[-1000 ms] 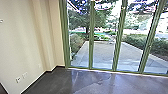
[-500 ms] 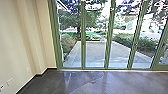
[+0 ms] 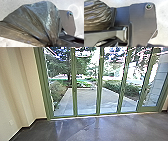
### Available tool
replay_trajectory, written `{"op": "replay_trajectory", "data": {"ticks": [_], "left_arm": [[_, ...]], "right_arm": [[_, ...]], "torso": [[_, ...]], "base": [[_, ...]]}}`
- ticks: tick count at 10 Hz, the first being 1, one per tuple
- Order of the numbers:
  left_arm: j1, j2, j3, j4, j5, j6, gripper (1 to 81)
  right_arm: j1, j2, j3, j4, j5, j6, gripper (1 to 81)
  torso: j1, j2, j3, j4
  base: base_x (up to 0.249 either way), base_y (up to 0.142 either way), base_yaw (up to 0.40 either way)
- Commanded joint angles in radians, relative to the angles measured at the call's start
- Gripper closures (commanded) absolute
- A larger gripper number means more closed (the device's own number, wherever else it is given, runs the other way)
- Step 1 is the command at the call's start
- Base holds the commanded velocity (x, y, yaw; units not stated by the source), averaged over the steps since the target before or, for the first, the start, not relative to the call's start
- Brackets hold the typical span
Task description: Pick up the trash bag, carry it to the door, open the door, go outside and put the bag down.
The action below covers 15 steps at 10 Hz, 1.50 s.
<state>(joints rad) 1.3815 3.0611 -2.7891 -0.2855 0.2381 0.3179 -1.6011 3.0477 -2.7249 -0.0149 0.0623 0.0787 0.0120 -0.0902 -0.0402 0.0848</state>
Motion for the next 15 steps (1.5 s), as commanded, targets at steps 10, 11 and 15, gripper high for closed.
{"op": "replay_trajectory", "data": {"ticks": [10,11,15], "left_arm": [[-0.075,-0.001,0.0,0.016,0.066,0.009,81.1],[-0.075,0.003,-0.001,0.016,0.066,0.009,81.1],[-0.075,0.003,0.0,0.016,0.066,0.009,81.1]], "right_arm": [[0.048,0.012,-0.002,0.004,-0.052,0.0,1.0],[0.046,0.012,-0.005,0.004,-0.05,0.0,1.0],[0.045,0.012,-0.005,0.006,-0.05,0.0,1.0]], "torso": [[0.0,0.0,0.0,0.0],[0.0,0.0,0.0,0.0],[0.0,0.0,0.0,0.0]], "base": [[0.0,0.0,-0.274],[0.0,0.0,-0.27],[0.0,0.0,-0.251]]}}
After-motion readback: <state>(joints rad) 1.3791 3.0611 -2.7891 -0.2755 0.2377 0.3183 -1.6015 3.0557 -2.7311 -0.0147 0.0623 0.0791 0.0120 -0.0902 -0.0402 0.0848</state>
